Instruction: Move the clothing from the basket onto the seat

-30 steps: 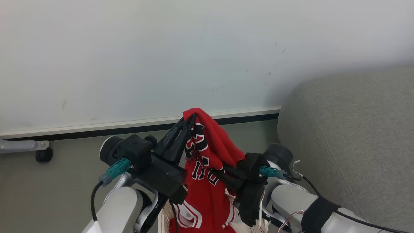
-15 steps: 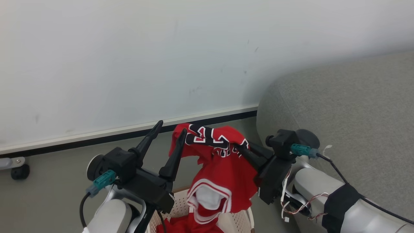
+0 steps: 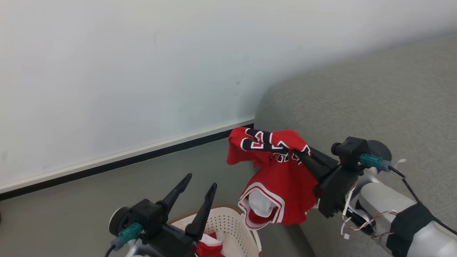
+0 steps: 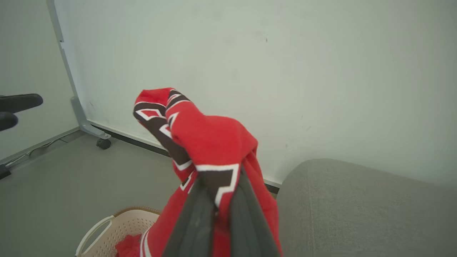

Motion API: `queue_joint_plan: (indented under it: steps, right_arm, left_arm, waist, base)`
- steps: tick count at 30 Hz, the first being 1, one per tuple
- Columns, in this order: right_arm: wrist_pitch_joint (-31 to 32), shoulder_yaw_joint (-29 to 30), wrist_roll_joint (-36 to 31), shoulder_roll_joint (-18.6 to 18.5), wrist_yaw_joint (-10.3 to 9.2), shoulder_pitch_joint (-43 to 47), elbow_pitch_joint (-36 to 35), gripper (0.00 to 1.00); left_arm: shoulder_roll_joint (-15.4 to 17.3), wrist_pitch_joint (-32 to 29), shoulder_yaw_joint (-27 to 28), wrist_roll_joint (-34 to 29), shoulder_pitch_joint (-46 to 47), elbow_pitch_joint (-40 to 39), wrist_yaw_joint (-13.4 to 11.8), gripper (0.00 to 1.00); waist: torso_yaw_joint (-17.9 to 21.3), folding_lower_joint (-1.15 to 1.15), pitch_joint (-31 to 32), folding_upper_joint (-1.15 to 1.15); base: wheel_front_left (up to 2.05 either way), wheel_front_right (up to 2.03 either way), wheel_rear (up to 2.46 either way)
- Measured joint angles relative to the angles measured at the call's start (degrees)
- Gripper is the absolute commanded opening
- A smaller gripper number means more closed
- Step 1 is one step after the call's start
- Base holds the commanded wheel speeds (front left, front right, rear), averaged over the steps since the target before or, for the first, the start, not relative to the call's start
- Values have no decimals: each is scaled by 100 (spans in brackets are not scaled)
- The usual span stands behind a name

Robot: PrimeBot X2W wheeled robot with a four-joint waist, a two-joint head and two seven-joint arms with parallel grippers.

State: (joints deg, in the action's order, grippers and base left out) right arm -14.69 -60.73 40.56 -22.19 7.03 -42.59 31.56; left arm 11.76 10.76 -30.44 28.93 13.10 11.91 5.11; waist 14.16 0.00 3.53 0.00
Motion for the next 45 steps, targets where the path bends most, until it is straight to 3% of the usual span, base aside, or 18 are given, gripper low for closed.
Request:
queue_joint_plan:
  steps: [8,23,32,45]
  right_arm:
    - [0,225,-137,-363,-162,244,-305,0]
    - [0,827,-176,-1014,-659,911,-956,0]
    - [0,1059,-287,-1002,-692,806,-1070,0]
    - [-1,1884,-314,-910,-456,-862,-381,0]
  left_arm:
    - [-66,53,-189,-46,-226,12,1,100]
    - [-265,100,-413,-191,-201,0,2,100]
    - [-170,100,-403,-231,-35,46,47,100]
    - [51,-45,-310,-469,258,-489,-66,100]
  waist:
    - [498,0,33,0]
    - [1431,0,-99,0]
    - [1608,0,-384,0]
    - [1543,0,-974,0]
  base:
    - [0,0,0]
    - [0,0,0]
    - [0,0,0]
    - [0,0,0]
